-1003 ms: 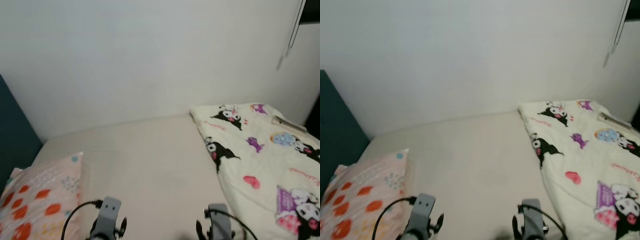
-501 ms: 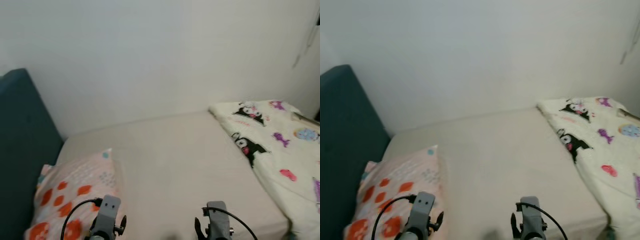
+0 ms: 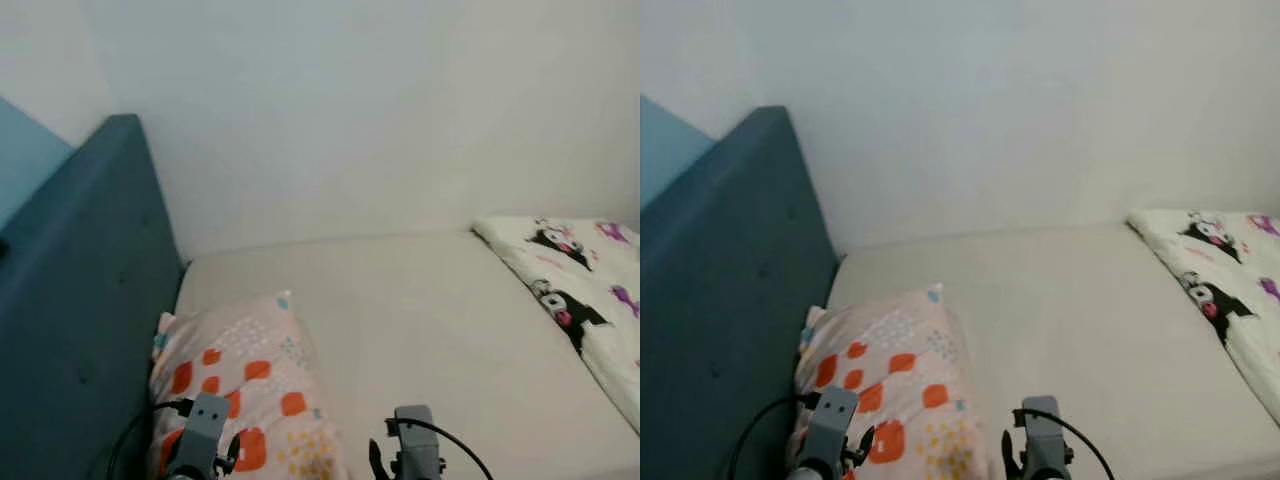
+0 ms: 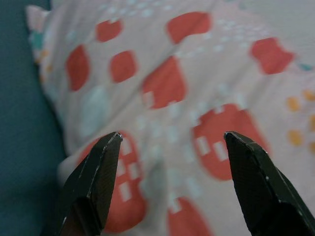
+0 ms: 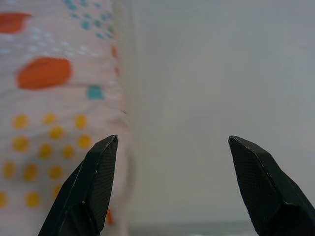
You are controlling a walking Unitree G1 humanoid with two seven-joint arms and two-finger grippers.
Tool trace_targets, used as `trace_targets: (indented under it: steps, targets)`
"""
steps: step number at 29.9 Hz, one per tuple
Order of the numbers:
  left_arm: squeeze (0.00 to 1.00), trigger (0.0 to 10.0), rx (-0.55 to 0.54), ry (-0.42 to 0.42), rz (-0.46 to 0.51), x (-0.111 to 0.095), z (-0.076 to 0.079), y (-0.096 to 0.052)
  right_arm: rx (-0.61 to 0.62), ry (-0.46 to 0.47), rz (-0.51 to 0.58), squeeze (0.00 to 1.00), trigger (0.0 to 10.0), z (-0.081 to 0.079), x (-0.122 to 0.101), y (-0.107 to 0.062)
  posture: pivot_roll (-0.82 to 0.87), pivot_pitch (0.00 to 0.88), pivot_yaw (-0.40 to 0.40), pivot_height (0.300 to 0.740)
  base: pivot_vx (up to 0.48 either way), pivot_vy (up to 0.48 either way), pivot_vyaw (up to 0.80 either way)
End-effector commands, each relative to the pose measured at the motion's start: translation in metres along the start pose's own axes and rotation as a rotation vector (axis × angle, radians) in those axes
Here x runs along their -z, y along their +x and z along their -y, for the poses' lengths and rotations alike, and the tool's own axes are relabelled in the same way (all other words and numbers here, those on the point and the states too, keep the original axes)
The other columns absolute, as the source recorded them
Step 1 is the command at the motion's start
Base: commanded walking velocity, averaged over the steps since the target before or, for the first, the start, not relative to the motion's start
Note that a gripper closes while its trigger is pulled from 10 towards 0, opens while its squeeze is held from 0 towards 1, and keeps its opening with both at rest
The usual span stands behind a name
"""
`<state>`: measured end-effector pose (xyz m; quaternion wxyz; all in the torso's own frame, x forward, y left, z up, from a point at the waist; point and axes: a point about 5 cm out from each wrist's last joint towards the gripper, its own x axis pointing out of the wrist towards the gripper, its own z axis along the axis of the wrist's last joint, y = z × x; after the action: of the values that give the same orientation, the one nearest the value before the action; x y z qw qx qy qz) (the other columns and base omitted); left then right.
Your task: Clean up the room
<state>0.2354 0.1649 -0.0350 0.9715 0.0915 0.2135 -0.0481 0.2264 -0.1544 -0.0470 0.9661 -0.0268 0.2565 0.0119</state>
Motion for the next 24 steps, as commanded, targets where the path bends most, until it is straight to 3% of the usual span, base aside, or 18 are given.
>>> trace_targets:
  steps: [1,24]
  targets:
    - [0.0,10.0,0.012,0.008,0.001,-0.0003,0.0016,0.0001,0.014,0.002,-0.014,0.0,10.0,0.0038,0.0039,-0.0019,0.02,0.0,0.018,0.74,0.0,-0.48,0.0]
    - [0.0,10.0,0.016,0.005,0.024,-0.0019,0.0018,-0.0006,0.0,0.024,-0.016,0.0,10.0,-0.0004,0.0049,-0.0021,0.03,0.0,0.021,0.74,0.0,-0.021,0.0]
